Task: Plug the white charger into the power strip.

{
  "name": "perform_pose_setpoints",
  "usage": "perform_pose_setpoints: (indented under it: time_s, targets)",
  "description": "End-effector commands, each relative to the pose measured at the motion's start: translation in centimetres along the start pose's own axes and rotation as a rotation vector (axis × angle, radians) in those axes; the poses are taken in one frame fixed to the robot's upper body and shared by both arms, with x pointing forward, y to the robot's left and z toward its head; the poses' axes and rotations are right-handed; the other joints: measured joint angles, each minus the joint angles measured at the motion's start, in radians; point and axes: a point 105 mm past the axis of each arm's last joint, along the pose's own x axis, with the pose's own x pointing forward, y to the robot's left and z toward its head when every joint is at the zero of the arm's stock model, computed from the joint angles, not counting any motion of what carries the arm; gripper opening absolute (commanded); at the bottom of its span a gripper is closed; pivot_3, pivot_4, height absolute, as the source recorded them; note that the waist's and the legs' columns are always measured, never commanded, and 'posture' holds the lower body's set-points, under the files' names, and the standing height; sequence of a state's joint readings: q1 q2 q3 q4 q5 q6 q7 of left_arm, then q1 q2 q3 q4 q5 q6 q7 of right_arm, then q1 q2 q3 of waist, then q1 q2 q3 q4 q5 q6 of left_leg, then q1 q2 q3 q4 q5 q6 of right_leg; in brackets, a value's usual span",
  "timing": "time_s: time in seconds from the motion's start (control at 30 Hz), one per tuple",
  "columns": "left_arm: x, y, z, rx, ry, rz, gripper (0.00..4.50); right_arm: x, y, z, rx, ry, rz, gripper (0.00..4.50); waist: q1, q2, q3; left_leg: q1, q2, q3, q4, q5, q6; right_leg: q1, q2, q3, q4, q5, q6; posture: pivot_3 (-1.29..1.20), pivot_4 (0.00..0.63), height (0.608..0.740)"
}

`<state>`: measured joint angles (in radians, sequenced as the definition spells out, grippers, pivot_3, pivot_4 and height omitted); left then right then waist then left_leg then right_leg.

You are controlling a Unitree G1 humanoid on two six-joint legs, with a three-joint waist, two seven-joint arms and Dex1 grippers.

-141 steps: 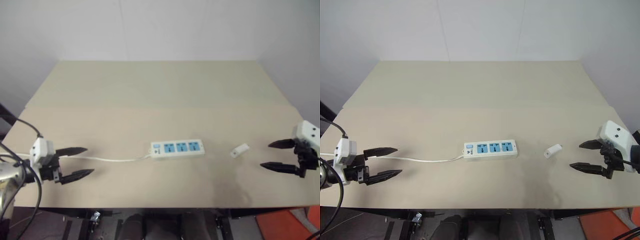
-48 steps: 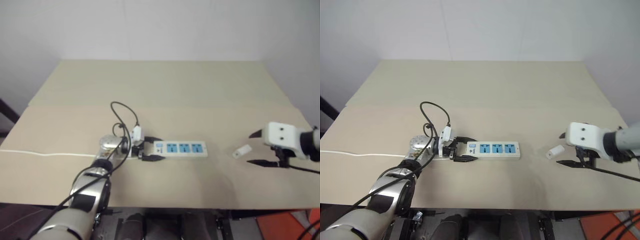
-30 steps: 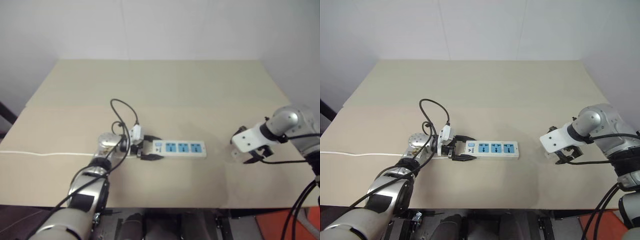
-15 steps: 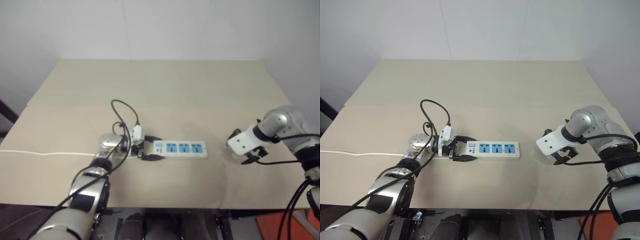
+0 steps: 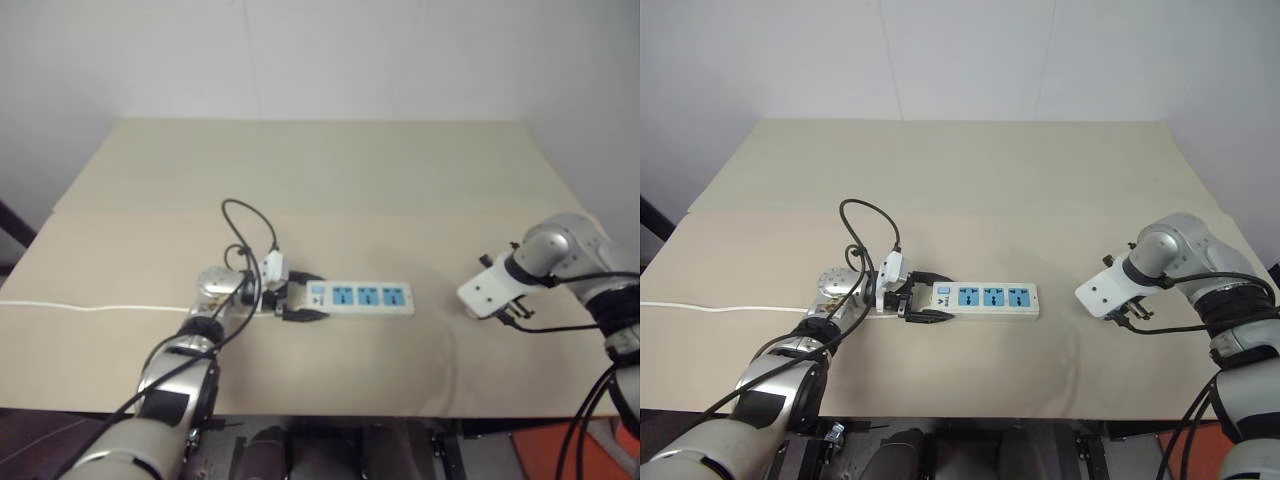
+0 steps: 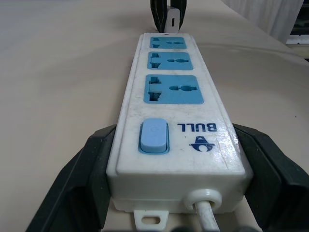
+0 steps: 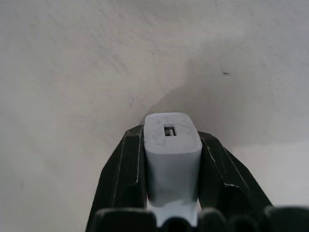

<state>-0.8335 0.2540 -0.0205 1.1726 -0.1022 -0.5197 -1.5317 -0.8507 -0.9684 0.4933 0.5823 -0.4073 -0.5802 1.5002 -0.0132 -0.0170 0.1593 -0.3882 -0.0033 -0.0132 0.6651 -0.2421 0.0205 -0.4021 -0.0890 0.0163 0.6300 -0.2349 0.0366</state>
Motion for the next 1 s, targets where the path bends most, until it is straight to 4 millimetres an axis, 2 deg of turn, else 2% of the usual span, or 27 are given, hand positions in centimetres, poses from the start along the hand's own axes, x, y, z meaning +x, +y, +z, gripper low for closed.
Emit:
perform_pose_setpoints:
  time_s: [0.03,0.1,0.17,0.27,0.33,0.4,0.47,0.57,0.67,0.8,1.0]
  targets:
    - [-0.1,0.0,0.1,0.019,0.02,-0.016,3.28,-1.0,-0.7,0.1,-0.002,0.009,-0.048,1.12,0.0,0.0,0.0,0.0,0.0,0.0,0.0,0.0,0.0,0.0,0.0,0.0,0.0,0.0,0.0,0.0,0.15,0.74]
    - [-0.2,0.0,0.2,0.02,0.021,-0.017,3.28,-1.4,-1.0,0.3,0.003,0.007,-0.078,1.12,0.0,0.0,0.0,0.0,0.0,0.0,0.0,0.0,0.0,0.0,0.0,0.0,0.0,0.0,0.0,0.0,0.15,0.74]
    - [-0.2,0.0,0.2,0.022,0.02,-0.018,3.28,-2.9,-2.4,1.5,0.051,-0.076,-0.181,1.12,0.0,0.0,0.0,0.0,0.0,0.0,0.0,0.0,0.0,0.0,0.0,0.0,0.0,0.0,0.0,0.0,0.15,0.74]
    - [-0.2,0.1,0.3,0.023,0.019,-0.021,3.28,-6.9,-6.0,4.4,0.206,-0.367,-0.444,1.12,-0.004,0.0,0.0,0.0,0.0,0.0,0.0,0.0,0.0,-0.001,0.0,0.001,0.0,0.0,0.0,0.0,0.15,0.74]
    - [-0.2,0.0,0.4,0.016,0.012,-0.031,3.28,-10.3,-8.1,6.2,0.287,-0.607,-0.624,1.12,-0.003,0.0,0.0,0.0,0.001,-0.001,0.0,0.0,0.0,0.0,0.0,0.001,0.001,0.001,-0.001,0.0,0.15,0.74]
    - [-0.1,-0.1,0.4,0.013,0.01,-0.044,3.28,-13.2,-9.2,7.5,0.363,-0.847,-0.735,1.12,0.001,0.0,0.0,0.0,0.001,-0.003,0.0,0.0,0.0,0.0,0.0,0.0,0.001,0.001,-0.001,0.0,0.15,0.74]
    - [0.0,-0.2,0.4,0.014,0.016,-0.056,3.28,-14.1,-9.5,8.4,0.425,-1.044,-0.754,1.12,0.007,0.0,0.0,-0.001,0.001,-0.008,0.0,0.0,0.0,-0.001,0.0,-0.001,0.001,0.001,-0.001,0.0,0.15,0.74]
    - [0.1,-0.1,0.5,0.016,0.027,-0.062,3.28,-13.1,-9.6,9.4,0.497,-1.232,-0.74,1.12,0.015,-0.001,-0.001,-0.002,0.0,-0.01,0.0,0.0,0.0,0.001,0.0,-0.004,0.002,0.001,-0.001,0.0,0.15,0.74]
    - [0.1,0.2,0.8,0.02,0.028,-0.057,3.28,-10.2,-9.7,10.6,0.573,-1.367,-0.707,1.12,0.015,-0.001,-0.001,-0.003,0.0,-0.009,0.0,0.0,0.0,0.0,0.0,-0.004,0.002,0.001,-0.001,0.0,0.15,0.74]
    - [0.0,0.5,1.0,0.021,0.019,-0.037,3.28,-6.1,-10.2,12.1,0.687,-1.434,-0.642,1.12,0.011,0.0,-0.001,-0.003,-0.001,-0.008,0.0,0.0,0.0,-0.001,0.0,-0.003,0.003,0.001,-0.001,0.0,0.15,0.74]
    - [-0.2,0.3,0.8,0.012,0.026,-0.045,3.28,-3.7,-10.9,13.8,0.73,-1.509,-0.564,1.12,0.005,0.0,-0.001,-0.002,-0.001,-0.008,0.0,0.0,0.0,-0.001,0.0,-0.003,0.003,0.001,0.0,0.0,0.15,0.74]
